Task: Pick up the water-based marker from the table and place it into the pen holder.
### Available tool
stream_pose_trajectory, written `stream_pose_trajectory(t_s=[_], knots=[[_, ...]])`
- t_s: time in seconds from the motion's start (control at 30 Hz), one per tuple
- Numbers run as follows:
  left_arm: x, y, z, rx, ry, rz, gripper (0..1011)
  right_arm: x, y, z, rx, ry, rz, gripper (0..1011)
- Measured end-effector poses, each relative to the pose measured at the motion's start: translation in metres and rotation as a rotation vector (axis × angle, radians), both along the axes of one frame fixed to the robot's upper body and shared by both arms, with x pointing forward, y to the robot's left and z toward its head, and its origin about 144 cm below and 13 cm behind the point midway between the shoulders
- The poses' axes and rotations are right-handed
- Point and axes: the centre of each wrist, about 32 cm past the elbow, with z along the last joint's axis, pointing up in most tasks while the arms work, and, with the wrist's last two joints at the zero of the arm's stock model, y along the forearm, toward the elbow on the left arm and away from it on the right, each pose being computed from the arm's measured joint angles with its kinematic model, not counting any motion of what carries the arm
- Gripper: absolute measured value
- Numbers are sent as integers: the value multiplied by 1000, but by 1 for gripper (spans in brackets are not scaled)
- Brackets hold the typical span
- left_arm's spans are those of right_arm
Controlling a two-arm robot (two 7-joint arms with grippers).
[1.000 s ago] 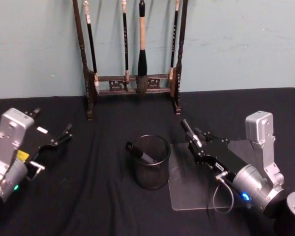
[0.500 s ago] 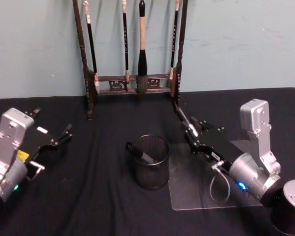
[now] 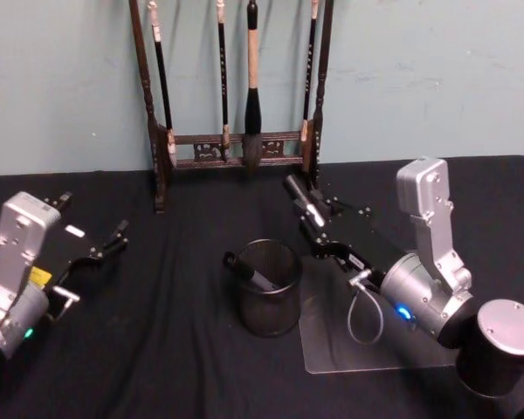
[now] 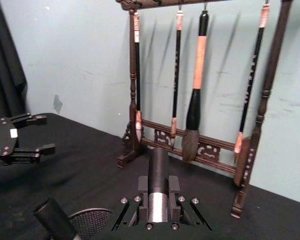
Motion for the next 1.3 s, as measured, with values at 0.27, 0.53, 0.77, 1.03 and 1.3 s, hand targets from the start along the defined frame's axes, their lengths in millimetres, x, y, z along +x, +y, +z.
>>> stream_pose_trajectory(t_s=[0.27, 0.53, 0.77, 1.03, 1.3], knots=[[0, 0, 0, 0, 0, 0, 1009, 6, 8, -2, 9, -6, 32, 238], [0, 0, 0, 0, 0, 0, 1009, 12, 17, -1, 17, -26, 55, 238], [0, 0, 0, 0, 0, 0, 1009, 17, 27, -1, 15, -31, 77, 238], [0, 0, 0, 0, 0, 0, 1009, 21, 39, -4, 5, -27, 111, 238], [0, 0, 0, 0, 0, 0, 1009, 25, 46, -7, -3, -27, 127, 238]])
